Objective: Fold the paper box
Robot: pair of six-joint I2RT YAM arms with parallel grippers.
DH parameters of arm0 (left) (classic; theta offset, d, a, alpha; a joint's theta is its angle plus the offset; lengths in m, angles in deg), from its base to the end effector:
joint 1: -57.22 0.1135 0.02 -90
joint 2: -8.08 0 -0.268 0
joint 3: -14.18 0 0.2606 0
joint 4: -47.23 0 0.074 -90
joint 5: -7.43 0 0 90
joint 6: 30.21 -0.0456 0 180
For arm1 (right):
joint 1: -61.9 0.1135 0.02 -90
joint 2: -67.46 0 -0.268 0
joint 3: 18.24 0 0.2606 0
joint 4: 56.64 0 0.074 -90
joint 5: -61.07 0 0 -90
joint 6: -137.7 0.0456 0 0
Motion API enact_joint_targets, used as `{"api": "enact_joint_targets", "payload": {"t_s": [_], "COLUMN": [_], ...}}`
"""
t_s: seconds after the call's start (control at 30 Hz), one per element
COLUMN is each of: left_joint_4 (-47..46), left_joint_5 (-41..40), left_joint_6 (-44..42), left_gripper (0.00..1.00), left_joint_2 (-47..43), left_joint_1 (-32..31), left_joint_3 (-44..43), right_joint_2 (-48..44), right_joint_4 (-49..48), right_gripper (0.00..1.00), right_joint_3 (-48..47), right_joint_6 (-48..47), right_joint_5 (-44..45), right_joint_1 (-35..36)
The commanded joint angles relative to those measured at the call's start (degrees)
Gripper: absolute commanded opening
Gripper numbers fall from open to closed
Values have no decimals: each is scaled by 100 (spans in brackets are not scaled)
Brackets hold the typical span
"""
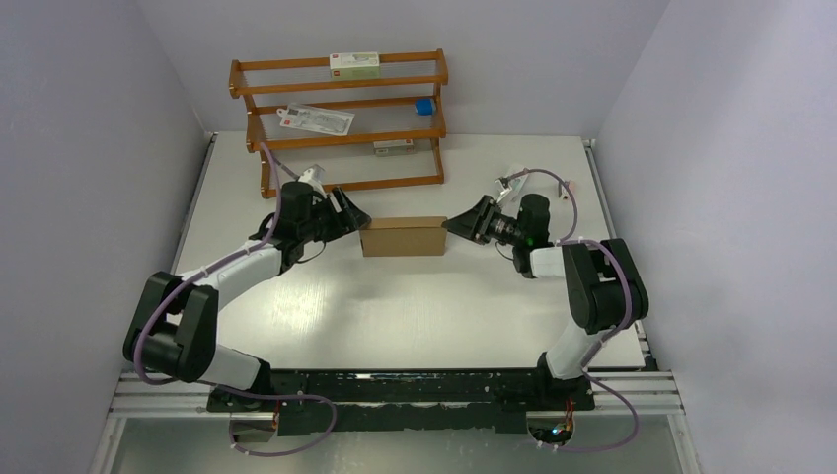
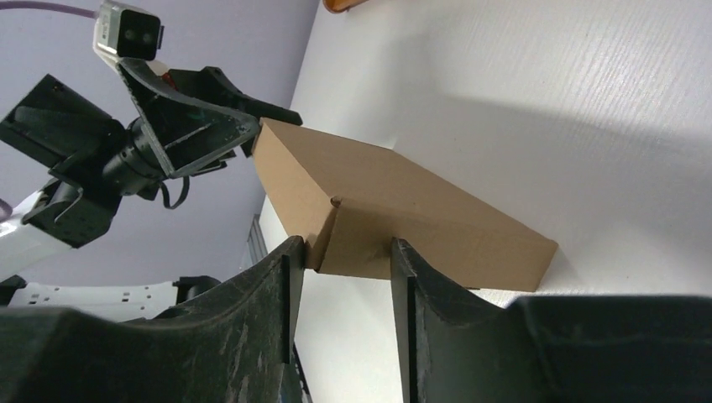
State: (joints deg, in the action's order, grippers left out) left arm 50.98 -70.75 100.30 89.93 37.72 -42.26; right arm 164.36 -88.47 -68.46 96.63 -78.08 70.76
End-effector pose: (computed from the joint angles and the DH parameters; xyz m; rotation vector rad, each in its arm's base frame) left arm 0.2995 -0.1160 0.2092 -0.2670 2.1659 -0.8349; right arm 0.3221 0.0851 0.1634 0.0227 2.0020 1.4583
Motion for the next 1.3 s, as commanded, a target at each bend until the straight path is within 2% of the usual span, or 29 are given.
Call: {"api": "enact_joint_targets", "payload": {"t_s": [0.0,0.13,0.23,0.33,0.4,0.5,0.63,0.67,0.8,0.9,1.0,1.13,1.27], "left_joint_4": [-262,-277,-225,-202,-187,-212,-250,-248,-153,-61,-44,-54,-63], "left_joint_5": [362,426,389,363,349,342,335,317,187,82,37,56,67], "left_joint_6": [49,39,22,-5,-25,-50,-69,-81,-172,-225,-245,-264,-274], "left_gripper": [71,68,66,65,64,62,56,54,48,46,46,45,44], "left_joint_2": [213,320,341,326,315,329,379,384,364,329,314,348,359], "left_joint_1": [44,44,44,44,44,44,44,44,44,44,44,42,43], "left_joint_3": [-31,-20,-28,-5,34,136,253,273,280,292,301,306,310], "right_joint_2": [336,626,806,980,1037,850,450,384,213,139,151,291,394], "right_joint_4": [-1264,-2089,-2242,-1782,-1405,51,622,516,-2,-315,-573,-1037,-838], "right_gripper": [40,25,15,9,0,0,0,2,31,44,51,51,51], "right_joint_3": [310,497,535,530,568,477,391,364,167,22,-82,-128,-181], "right_joint_6": [508,881,1089,1162,1209,673,404,499,954,1215,1408,1740,1614], "right_joint_5": [-326,-408,-372,-244,-108,291,321,213,-132,-207,-250,-299,-218], "right_joint_1": [-63,-91,-103,-135,-132,-130,-131,-135,-143,-144,-139,-139,-131]}}
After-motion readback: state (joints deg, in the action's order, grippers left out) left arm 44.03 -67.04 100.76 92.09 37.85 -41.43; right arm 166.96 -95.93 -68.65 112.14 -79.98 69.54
